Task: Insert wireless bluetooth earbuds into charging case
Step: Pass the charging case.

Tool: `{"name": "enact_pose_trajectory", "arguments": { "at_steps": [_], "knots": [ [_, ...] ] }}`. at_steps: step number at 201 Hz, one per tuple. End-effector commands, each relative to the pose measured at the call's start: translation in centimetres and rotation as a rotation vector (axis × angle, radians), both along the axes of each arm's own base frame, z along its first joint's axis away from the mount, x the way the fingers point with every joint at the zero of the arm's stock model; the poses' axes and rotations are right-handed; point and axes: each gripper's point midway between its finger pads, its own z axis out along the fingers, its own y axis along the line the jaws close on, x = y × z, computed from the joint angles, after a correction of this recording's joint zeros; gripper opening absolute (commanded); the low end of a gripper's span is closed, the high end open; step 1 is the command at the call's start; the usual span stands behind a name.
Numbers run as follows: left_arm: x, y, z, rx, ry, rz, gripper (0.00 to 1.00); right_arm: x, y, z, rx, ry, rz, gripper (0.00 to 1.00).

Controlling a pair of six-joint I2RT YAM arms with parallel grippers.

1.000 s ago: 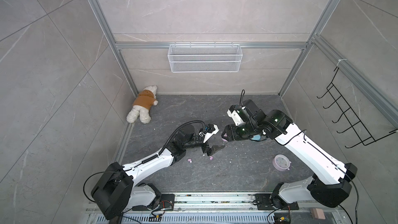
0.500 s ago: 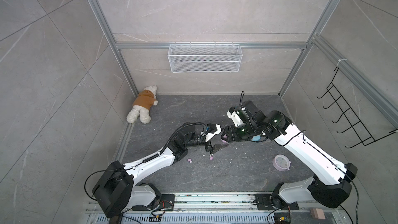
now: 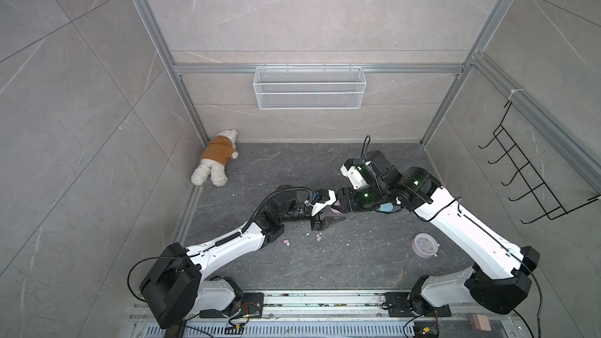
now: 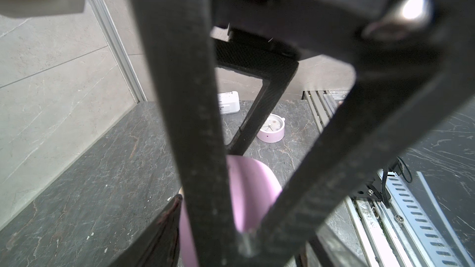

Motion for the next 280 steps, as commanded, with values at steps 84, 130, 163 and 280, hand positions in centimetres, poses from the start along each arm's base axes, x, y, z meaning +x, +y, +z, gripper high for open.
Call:
{"name": "enact_pose_trajectory", "arguments": {
  "at_steps": [84, 130, 163, 280],
  "knots": [
    [-0.2, -0.7, 2.5, -0.060, -0.078, -0.036, 0.44, -0.3, 0.5, 0.8, 0.032, -0.001, 0.004, 0.59],
    [-0.4, -0.7, 2.6, -0.063, -0.076, -0.040, 0.36, -0.4, 0.7, 0.4, 0.031, 0.010, 0.010, 0.60],
    [-0.5, -0.7, 2.9, -0.069, -0.077, -0.041, 0.34, -0.4, 0.7, 0.2, 0.031, 0.014, 0.009, 0.60],
    [-0.9, -0.6, 2.8, -0.059, -0.077, -0.054, 0.49, -0.5, 1.2, 0.6, 0.062, 0.015, 0.022, 0.58]
  ]
}}
